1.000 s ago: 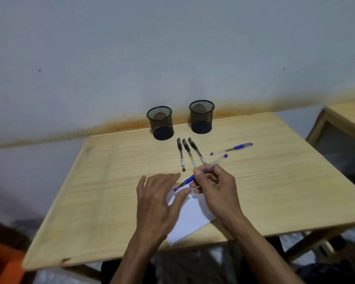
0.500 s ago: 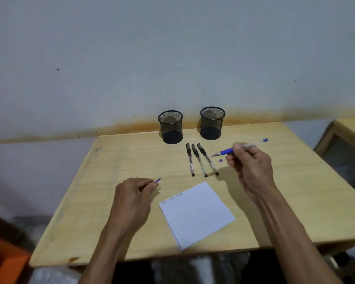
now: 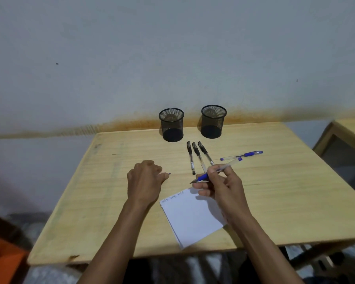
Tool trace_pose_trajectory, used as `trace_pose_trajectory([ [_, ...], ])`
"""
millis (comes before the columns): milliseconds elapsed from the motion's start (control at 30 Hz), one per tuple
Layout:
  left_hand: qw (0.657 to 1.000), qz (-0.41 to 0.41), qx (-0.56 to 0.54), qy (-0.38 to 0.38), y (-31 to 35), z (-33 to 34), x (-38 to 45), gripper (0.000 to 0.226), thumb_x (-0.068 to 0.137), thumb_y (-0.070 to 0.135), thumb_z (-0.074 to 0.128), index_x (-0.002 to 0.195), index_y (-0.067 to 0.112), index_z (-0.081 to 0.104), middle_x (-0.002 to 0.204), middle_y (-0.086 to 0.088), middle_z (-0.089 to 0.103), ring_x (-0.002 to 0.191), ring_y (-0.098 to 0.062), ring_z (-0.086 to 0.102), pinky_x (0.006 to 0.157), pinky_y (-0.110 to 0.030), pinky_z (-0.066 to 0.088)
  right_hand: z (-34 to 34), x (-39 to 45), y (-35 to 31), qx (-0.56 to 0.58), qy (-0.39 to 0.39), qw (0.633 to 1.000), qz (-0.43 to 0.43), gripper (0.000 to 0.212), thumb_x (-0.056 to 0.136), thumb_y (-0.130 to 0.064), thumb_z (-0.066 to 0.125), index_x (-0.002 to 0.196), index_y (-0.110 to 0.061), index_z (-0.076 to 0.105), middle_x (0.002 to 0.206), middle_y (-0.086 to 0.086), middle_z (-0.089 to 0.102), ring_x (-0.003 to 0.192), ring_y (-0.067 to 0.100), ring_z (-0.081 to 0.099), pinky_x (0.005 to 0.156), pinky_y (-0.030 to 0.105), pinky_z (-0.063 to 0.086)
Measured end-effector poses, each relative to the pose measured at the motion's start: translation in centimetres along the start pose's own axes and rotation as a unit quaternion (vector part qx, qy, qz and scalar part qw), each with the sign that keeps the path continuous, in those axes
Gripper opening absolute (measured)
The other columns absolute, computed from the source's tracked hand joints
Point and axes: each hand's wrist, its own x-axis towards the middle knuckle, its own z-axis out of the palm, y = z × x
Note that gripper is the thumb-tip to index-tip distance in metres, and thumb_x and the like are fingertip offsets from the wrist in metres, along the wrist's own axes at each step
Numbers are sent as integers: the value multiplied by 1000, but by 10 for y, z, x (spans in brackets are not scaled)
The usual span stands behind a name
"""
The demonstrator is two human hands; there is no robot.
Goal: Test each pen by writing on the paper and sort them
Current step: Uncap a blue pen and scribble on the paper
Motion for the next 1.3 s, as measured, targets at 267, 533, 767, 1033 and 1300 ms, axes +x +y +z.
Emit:
trace_pose_trajectory([
  [267,980,180,-83,10,0,9,-51,19,86,35,67,97,22,75,103,10,71,102,-13,62,91,-42,48,-1,1,28,-43,6,999,-4,13,91,6,69,95,1,57,72,14,73,79,38,77,62,36,60],
  [533,980,185,-47,-60,-10,16,-61,39,87,52,56,106,24,76,116,6,70,114,-14,59,98,-35,45,-14,14,29,-177,-58,982,-38,12,80,8,77,83,-3,72,76,14,75,78,31,75,78,45,65],
  [767,979,189,-35,-71,-15,24,-57,43,86,54,54,107,24,77,123,1,69,121,-18,60,102,-45,44,-2,37,27,-224,-116,967,-35,15,73,9,77,71,2,64,68,27,67,59,43,66,59,61,58],
  [1033,981,165,-49,-87,-17,30,-59,48,85,57,48,115,28,73,135,6,62,134,-10,47,117,-36,24,-4,43,36,-214,-129,968,-35,17,76,12,76,74,12,60,71,38,61,61,53,61,61,70,53],
  [1300,977,207,-27,-52,-20,34,-60,41,87,48,53,106,21,77,125,-2,68,127,-19,57,109,-50,40,-3,46,42,-223,-136,964,-44,21,68,3,77,64,0,57,61,30,58,54,30,57,55,50,53],
])
